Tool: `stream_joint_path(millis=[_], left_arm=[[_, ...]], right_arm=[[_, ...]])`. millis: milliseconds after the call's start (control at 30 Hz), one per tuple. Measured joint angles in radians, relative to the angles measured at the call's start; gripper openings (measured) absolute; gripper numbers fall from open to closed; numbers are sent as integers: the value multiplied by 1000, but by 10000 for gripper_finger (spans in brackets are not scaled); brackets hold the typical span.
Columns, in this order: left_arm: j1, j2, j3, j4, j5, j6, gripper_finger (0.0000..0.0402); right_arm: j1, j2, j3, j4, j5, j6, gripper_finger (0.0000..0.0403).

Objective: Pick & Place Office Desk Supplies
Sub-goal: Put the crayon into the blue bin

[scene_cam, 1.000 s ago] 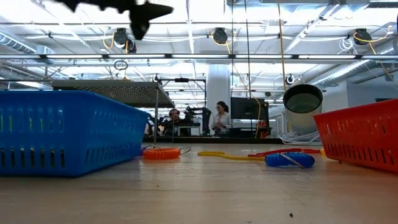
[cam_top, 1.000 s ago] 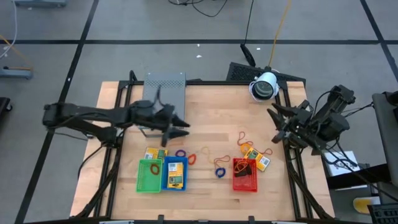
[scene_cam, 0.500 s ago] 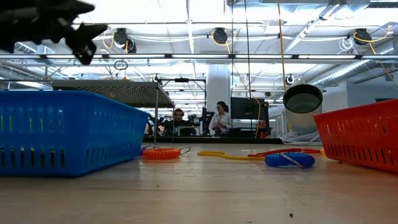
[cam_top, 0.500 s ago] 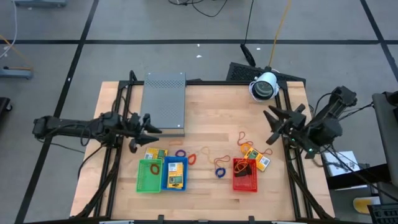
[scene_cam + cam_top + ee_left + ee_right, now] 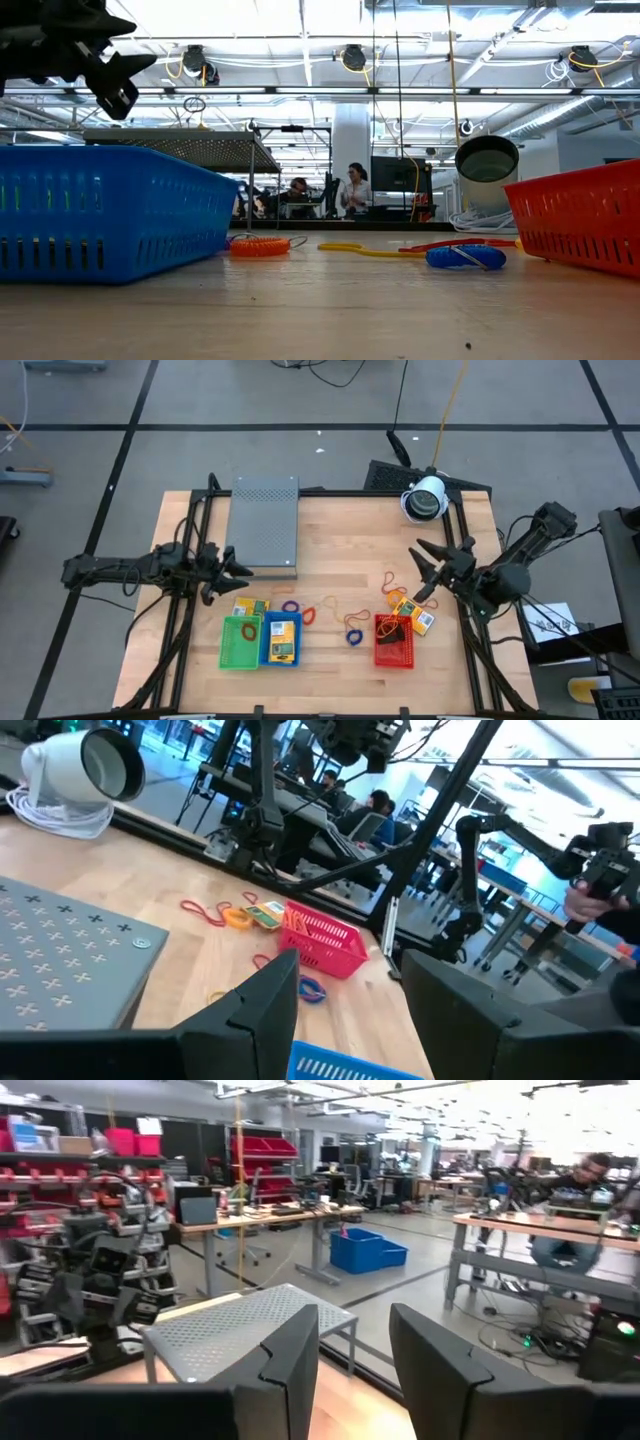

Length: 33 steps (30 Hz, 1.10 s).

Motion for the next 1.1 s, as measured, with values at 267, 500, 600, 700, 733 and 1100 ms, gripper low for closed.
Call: stream_joint_path(millis=[267, 500, 600, 700, 733, 1100], left_arm=[[0, 2, 0, 2, 0, 34, 186], [0, 2, 0, 2, 0, 33, 186], [0, 2, 0, 2, 0, 31, 186], [0, 2, 0, 2, 0, 33, 186], [0, 2, 0, 1, 0, 32, 186], [0, 2, 0, 1, 0, 31, 186]], right_arm=[[-4, -3, 0, -6, -10, -80, 116], [-14, -3, -4, 1, -9, -159, 116], [-11, -3, -17, -54, 25, -174, 116], [-22, 20, 9, -189, 61, -143, 116], [-31, 28, 30, -247, 67, -135, 116], [-299, 187, 520, -1226, -660, 264, 48]])
